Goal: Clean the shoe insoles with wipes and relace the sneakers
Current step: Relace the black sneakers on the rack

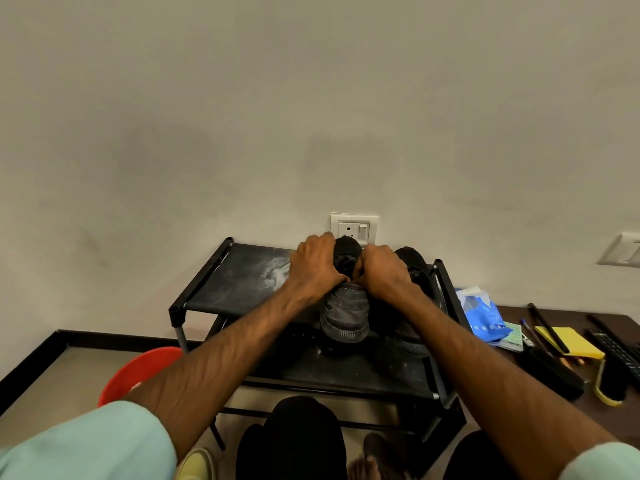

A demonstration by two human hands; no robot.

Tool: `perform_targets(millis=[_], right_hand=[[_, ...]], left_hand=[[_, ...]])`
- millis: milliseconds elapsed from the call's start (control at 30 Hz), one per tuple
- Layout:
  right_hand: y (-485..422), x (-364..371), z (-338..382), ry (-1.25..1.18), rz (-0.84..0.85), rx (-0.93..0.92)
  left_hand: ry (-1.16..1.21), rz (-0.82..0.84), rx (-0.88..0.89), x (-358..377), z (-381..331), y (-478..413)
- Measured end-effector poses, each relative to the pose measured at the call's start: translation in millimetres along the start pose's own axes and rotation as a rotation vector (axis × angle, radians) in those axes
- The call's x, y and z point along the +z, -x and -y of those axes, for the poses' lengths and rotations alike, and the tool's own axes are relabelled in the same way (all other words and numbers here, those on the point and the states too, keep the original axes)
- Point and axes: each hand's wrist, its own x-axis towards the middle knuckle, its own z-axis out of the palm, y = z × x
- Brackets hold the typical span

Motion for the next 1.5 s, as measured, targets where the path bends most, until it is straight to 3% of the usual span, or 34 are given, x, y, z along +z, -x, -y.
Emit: perform_targets(millis=[133,367,600,867,1167,1500], right_hand=[[0,1,-3,0.041,0.004,-0.027],[-2,0,-12,0.056,0.127,-0.148],[8,-1,-12,-0.153,-0.107,-0.125],[8,-8,-14,-0.136,-0.152,-0.244],[2,-5,-4,-0.061,-0.125,-0.12],[-6,-1,-4,-0.095,-0.07,-0.059]], left_hand=[[-0.039,0.09,-0.003,-3,-11,-6],[-0.179,0.015,0.036,2,-17,-3],[-0.262,0.035,0.008,7,-19,-10],[-0.194,0.082,-0.011,10,-14,-13],[-0.037,0.164,-0.014,-7,-13,-8],[-0.111,-0.002,0.078,-5,-18,2]])
